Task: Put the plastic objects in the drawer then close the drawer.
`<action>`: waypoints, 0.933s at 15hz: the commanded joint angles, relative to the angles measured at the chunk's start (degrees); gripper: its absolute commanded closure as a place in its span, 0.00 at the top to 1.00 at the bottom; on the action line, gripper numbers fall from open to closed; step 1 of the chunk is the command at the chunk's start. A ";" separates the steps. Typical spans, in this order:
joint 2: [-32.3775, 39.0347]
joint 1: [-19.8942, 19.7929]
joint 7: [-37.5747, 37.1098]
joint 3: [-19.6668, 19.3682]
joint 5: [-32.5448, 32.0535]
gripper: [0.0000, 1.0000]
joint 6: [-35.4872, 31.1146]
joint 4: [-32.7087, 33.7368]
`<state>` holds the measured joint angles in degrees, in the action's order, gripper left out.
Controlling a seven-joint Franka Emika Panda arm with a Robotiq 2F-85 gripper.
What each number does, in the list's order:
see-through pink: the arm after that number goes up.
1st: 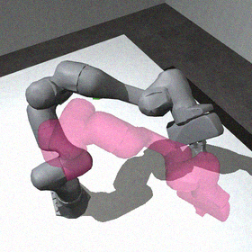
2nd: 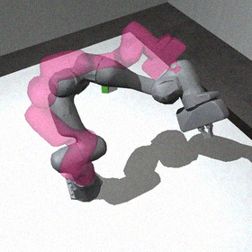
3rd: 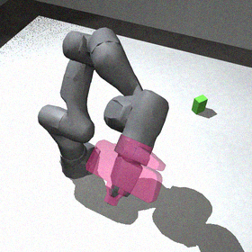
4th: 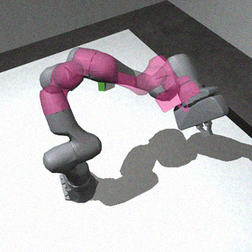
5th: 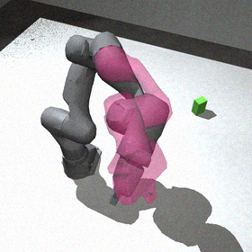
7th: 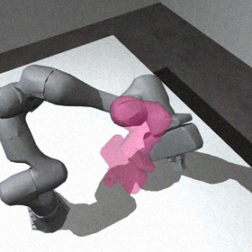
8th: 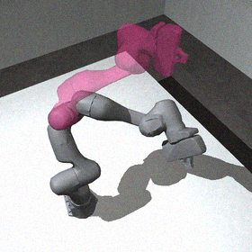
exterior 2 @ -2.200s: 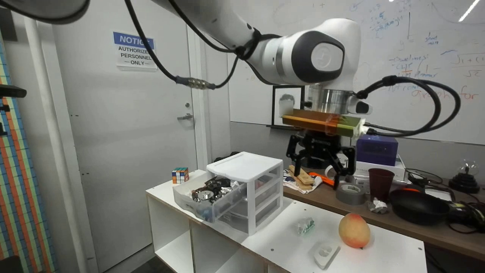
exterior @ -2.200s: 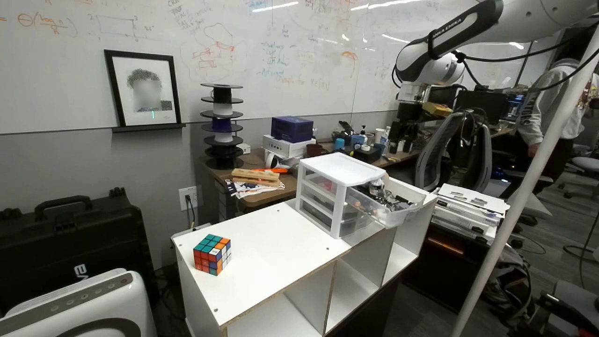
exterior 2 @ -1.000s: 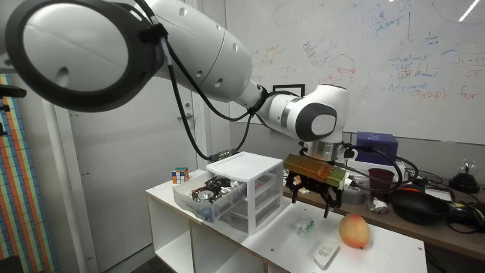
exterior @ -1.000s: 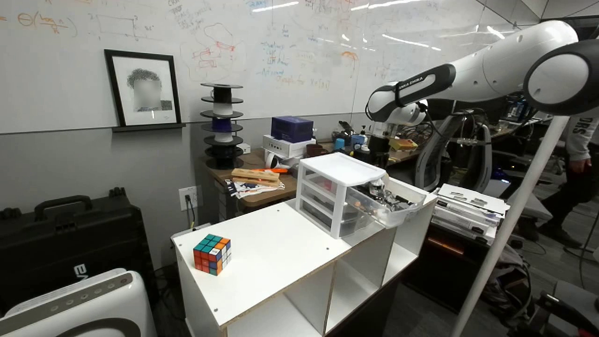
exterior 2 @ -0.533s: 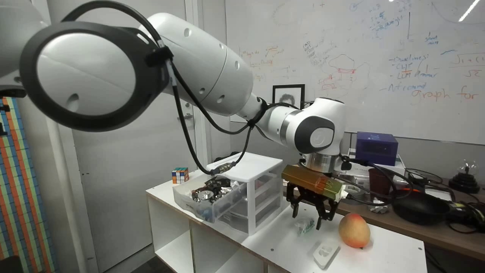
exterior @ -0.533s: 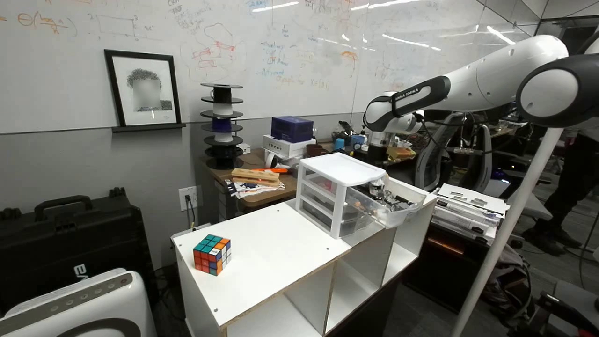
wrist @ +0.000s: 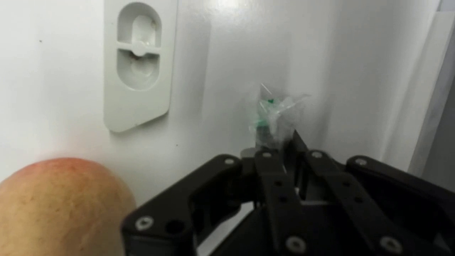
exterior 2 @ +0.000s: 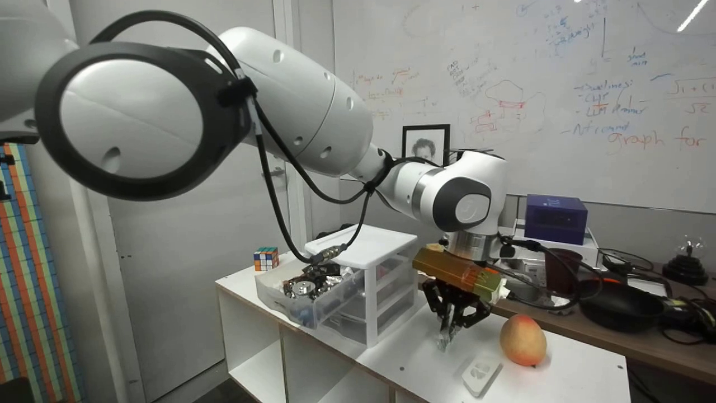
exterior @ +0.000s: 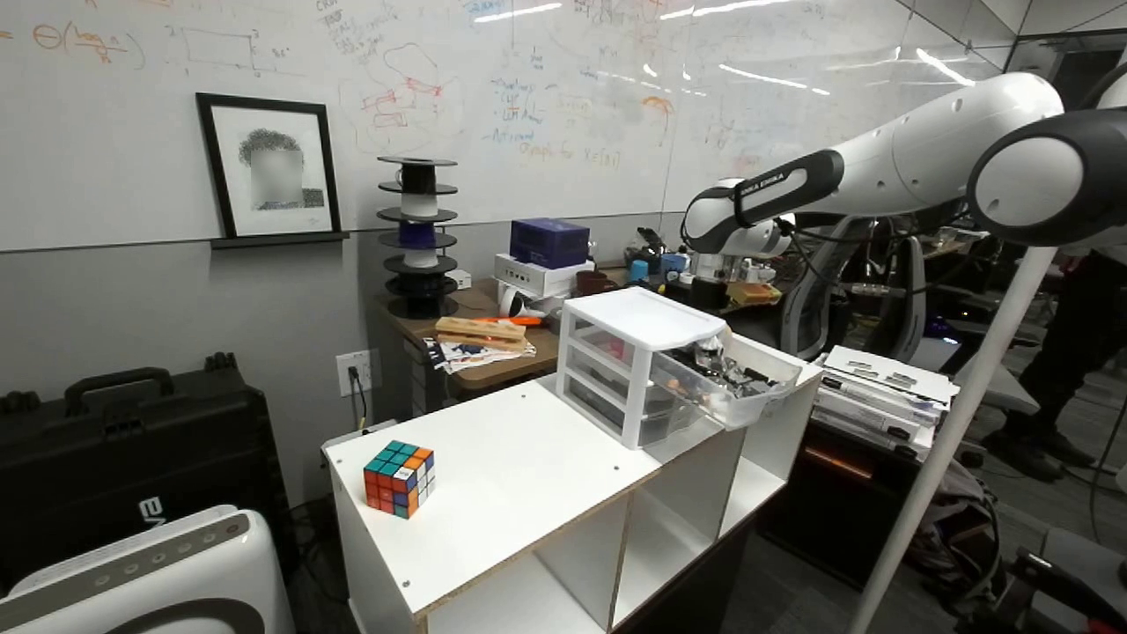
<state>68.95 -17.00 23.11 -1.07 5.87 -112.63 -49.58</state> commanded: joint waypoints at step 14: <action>-18.09 2.56 -5.20 -3.95 -2.21 0.01 2.23 -11.41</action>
<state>59.51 -16.35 19.37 -4.08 4.81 -111.00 -52.24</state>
